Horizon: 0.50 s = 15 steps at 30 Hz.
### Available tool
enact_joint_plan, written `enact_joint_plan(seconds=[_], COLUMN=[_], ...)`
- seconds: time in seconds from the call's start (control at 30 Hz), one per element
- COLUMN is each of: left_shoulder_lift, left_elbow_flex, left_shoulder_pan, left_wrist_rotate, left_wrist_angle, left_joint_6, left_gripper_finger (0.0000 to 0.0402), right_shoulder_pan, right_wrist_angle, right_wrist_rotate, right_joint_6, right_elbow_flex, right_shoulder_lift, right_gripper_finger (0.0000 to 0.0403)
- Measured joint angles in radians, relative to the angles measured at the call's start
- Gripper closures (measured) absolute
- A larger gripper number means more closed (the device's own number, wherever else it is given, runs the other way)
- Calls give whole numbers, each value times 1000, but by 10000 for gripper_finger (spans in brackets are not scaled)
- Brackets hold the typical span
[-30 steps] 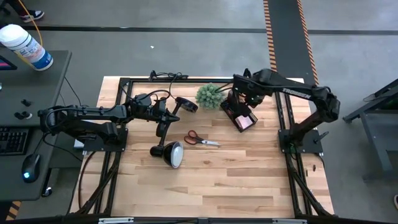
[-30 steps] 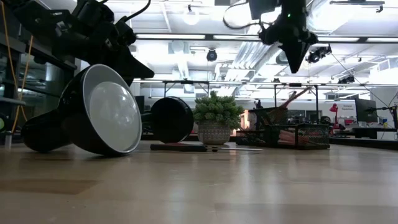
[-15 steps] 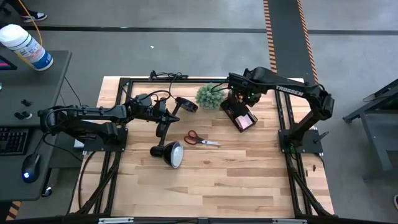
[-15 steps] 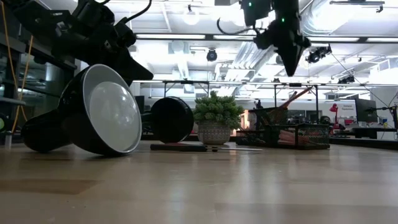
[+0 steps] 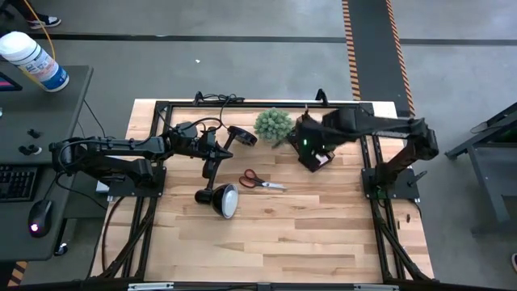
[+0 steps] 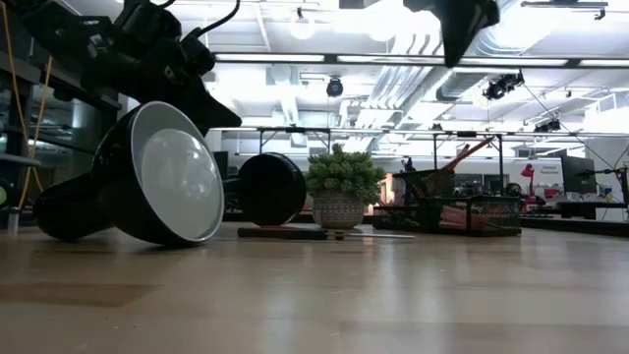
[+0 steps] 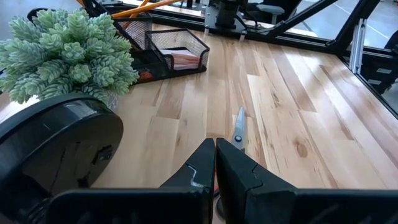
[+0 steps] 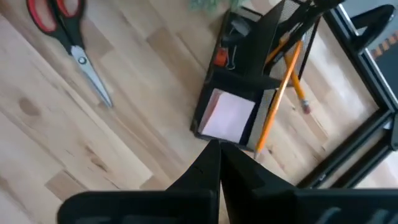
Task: Pick and place office supplies into organizer
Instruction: Put the scissors into the top left section of the desk organizer
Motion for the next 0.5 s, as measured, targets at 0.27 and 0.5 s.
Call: enact_joint_plan(seconds=[0.27,0.5], left_shoulder_lift=[0,0], left_elbow_flex=[0,0], left_shoulder_pan=[0,0], left_wrist_rotate=[0,-1], left_wrist_angle=[-7,-7], left_joint_6=[0,0], left_gripper_finger=[399,399], right_shoulder_pan=[224,343], right_wrist_angle=[85,735], right_wrist_rotate=[62,58], right_joint_6=[244,234], right_elbow_flex=[-178,-441], right_shoulder_lift=[-3,-2], right_gripper_finger=[403,403])
